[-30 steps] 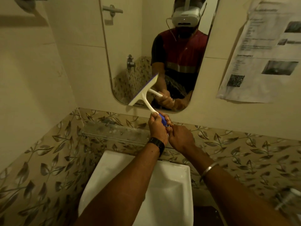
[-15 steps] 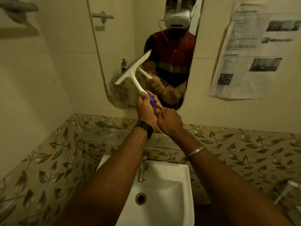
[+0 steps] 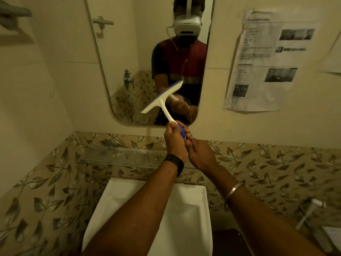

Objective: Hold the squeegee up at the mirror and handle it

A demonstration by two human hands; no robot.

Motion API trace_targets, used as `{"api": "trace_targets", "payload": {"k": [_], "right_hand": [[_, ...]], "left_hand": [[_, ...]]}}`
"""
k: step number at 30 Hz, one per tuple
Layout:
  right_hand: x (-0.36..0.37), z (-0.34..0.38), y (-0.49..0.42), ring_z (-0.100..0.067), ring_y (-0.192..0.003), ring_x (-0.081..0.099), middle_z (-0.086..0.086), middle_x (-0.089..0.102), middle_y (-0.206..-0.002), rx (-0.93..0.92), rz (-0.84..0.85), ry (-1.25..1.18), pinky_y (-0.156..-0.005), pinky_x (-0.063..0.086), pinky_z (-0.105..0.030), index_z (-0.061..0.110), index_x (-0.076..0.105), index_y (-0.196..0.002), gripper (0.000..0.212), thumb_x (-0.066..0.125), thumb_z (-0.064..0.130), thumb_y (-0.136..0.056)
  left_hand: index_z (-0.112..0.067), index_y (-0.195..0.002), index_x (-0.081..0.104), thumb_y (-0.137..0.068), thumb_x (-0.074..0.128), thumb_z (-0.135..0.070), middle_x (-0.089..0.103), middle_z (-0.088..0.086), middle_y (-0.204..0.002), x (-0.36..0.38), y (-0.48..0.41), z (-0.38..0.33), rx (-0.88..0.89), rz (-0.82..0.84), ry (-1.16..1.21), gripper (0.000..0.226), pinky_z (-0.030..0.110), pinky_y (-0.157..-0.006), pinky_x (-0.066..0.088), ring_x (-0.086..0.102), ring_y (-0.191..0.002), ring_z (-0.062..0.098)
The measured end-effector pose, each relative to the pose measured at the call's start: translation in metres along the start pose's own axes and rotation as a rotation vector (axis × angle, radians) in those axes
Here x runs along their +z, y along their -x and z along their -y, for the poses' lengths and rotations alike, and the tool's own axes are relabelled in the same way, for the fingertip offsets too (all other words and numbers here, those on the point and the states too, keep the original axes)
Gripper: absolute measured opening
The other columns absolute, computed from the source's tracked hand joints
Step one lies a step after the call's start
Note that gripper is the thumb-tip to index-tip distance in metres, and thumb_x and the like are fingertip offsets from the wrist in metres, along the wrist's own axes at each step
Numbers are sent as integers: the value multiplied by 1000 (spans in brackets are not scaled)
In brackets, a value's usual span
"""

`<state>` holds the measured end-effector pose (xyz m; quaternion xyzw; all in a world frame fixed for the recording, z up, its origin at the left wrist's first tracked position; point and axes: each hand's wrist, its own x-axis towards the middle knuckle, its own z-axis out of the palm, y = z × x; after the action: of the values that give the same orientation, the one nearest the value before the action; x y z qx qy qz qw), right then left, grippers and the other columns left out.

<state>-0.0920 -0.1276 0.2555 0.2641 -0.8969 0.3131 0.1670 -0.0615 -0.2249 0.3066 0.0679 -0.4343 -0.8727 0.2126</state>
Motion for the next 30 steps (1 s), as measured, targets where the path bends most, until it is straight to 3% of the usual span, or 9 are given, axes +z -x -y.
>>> {"api": "trace_targets", "payload": {"k": [6, 9, 13, 18, 22, 30], "right_hand": [[-23, 31, -55, -25, -62, 60, -5, 64, -72, -9, -115, -28, -58, 54, -43, 15, 63, -82, 63, 24, 59, -103], [-22, 25, -52, -25, -64, 61, -5, 64, -74, 59, -93, -80, -59, 54, -41, 17, 61, -81, 62, 23, 62, -100], [-9, 5, -27, -21, -60, 57, -2, 60, -71, 137, -43, -122, -56, 38, -29, 21, 56, -76, 53, 25, 59, -97], [6, -15, 12, -11, -57, 52, 5, 55, -65, 214, 48, -139, -56, 37, -27, 26, 50, -71, 41, 39, 36, -109], [6, -4, 16, -10, -56, 52, 6, 55, -65, 171, 4, -161, -54, 34, -25, 23, 55, -78, 43, 32, 46, -106], [-3, 20, -33, -24, -64, 62, -7, 66, -73, 132, -90, -334, -60, 50, -39, 20, 59, -78, 47, 32, 48, -104]], "left_hand": [[-17, -94, 57, -110, 37, -41, 54, 1, -71, 30, -23, -56, 118, 77, -39, 35, 22, -41, 31, 45, -56, 14], [-15, -94, 57, -111, 37, -38, 54, 2, -69, 34, -28, -45, 129, 67, -132, 34, 23, -42, 32, 45, -53, 14], [-16, -90, 56, -112, 35, -36, 53, 4, -66, 28, -21, -10, 68, 22, -208, 37, 22, -40, 31, 42, -47, 14], [-15, -89, 56, -113, 35, -32, 54, 4, -66, 10, -4, 27, -24, -14, -182, 36, 21, -40, 33, 42, -50, 16], [-16, -89, 57, -112, 37, -32, 54, 3, -66, 8, 3, 14, -3, 15, -167, 35, 21, -40, 34, 43, -51, 14], [-14, -90, 56, -112, 36, -34, 54, 3, -68, 29, -24, -32, 166, 88, -330, 36, 22, -42, 36, 44, -51, 14]]}}
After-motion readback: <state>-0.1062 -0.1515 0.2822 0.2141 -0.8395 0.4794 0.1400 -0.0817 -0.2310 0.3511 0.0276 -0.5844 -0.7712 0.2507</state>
